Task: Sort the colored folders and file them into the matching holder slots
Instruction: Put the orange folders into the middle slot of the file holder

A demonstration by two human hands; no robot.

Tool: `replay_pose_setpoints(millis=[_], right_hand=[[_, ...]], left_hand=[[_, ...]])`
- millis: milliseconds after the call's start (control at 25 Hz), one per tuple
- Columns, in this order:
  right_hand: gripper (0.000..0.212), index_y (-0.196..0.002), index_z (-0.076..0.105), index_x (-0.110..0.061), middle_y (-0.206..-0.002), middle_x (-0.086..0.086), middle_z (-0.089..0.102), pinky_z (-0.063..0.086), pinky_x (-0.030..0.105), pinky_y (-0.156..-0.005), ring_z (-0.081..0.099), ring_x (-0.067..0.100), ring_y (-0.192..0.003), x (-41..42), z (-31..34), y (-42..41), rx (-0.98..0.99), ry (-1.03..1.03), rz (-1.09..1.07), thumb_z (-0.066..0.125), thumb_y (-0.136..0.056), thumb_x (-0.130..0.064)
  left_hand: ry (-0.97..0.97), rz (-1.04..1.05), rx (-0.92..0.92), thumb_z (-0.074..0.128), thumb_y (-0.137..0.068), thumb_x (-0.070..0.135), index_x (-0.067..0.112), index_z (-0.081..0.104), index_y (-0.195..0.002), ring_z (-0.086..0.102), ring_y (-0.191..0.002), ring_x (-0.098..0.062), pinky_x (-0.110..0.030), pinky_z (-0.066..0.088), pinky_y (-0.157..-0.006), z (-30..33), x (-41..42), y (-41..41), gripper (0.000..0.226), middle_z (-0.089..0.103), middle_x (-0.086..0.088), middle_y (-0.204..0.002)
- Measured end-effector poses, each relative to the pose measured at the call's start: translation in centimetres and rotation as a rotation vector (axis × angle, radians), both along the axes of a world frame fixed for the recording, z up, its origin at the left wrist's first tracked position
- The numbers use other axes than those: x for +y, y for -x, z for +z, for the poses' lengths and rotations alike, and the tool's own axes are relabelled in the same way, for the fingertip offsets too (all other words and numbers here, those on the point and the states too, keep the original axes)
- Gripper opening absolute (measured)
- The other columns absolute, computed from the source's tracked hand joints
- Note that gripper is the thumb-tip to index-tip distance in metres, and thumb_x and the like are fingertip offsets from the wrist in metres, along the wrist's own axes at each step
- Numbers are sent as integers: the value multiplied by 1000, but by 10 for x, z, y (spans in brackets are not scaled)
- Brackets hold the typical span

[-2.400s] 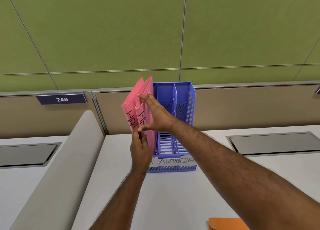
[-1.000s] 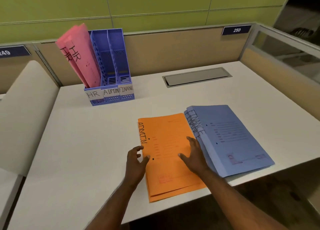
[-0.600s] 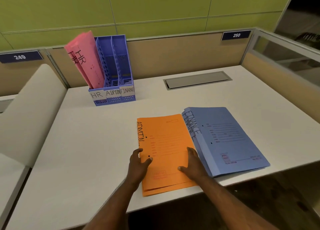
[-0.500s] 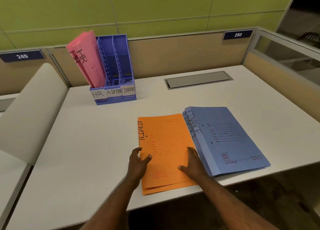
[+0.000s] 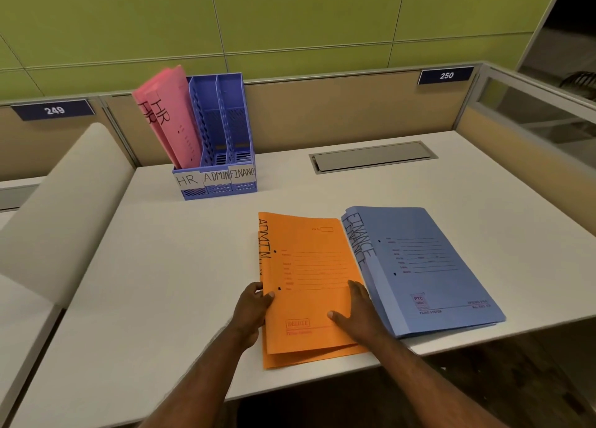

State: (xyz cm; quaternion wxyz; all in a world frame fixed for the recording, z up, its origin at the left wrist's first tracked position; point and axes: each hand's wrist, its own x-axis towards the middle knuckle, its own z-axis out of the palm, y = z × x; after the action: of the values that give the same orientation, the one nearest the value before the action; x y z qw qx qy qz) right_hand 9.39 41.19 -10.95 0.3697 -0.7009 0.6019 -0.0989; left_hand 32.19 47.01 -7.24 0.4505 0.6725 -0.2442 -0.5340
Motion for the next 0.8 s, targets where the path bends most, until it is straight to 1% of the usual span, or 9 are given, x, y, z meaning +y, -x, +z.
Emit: replay_pose_setpoints(millis=[120,240,360,440,480,520,600,680,800], right_hand=[[87,-151,14,-17,-159,4,16,32,40,-113,26,24,-143,-6,17,-5,-109,100,-58,68,-86,-36],[83,-150,18,-17,-155,6,22,33,36,-110,31,23,-140,-23,43,-14,-237,201,-139,69,-86,-30],[83,-147,22,-16,-148,11,33,41,46,-108,38,27,-134,-49,70,-26,-353,202,-220,72,-83,-32],[82,-146,24,-17,-145,10,40,45,51,-103,44,29,-130,-65,84,-36,-426,167,-244,72,-82,-37],[79,-144,27,-19,-142,8,45,49,49,-98,49,29,-126,-72,90,-42,-463,153,-245,71,-82,-39],[73,-141,31,-21,-135,5,51,52,44,-90,54,27,-120,-78,95,-47,-496,147,-244,71,-82,-39],[61,-132,39,-25,-125,2,57,51,33,-76,59,22,-104,-89,104,-61,-549,157,-250,72,-82,-38],[56,-127,42,-26,-122,2,59,52,31,-72,59,18,-98,-101,115,-79,-591,180,-252,73,-81,-35],[50,-121,44,-31,-118,-2,59,53,32,-75,61,19,-100,-118,131,-112,-650,204,-206,74,-81,-32]], left_hand=[[75,52,-5,50,-99,18,10,49,-126,67,-103,-32,-52,56,-88,4,3,-5,28,65,-14,-121],[176,55,20,52,-97,17,10,49,-126,70,-100,-29,-44,59,-80,10,7,-18,30,68,-12,-118],[277,44,33,52,-97,18,14,50,-126,72,-98,-25,-37,60,-75,20,7,-36,29,70,-8,-116],[324,38,33,51,-97,19,18,52,-123,72,-99,-24,-35,60,-74,27,4,-49,26,70,-6,-116],[343,32,26,51,-97,20,20,52,-121,71,-100,-23,-34,60,-74,31,2,-55,24,71,-5,-116],[360,24,16,51,-97,21,21,52,-120,71,-100,-23,-33,60,-73,35,-1,-61,23,70,-4,-117],[388,14,-6,51,-97,21,24,52,-119,71,-101,-20,-32,60,-72,44,-7,-74,23,70,-2,-118],[412,8,-38,52,-96,26,26,51,-121,71,-102,-19,-32,60,-74,56,-16,-92,26,68,0,-120],[475,-5,-59,56,-90,35,26,53,-124,70,-105,-22,-36,60,-78,80,-33,-125,36,70,0,-119]])
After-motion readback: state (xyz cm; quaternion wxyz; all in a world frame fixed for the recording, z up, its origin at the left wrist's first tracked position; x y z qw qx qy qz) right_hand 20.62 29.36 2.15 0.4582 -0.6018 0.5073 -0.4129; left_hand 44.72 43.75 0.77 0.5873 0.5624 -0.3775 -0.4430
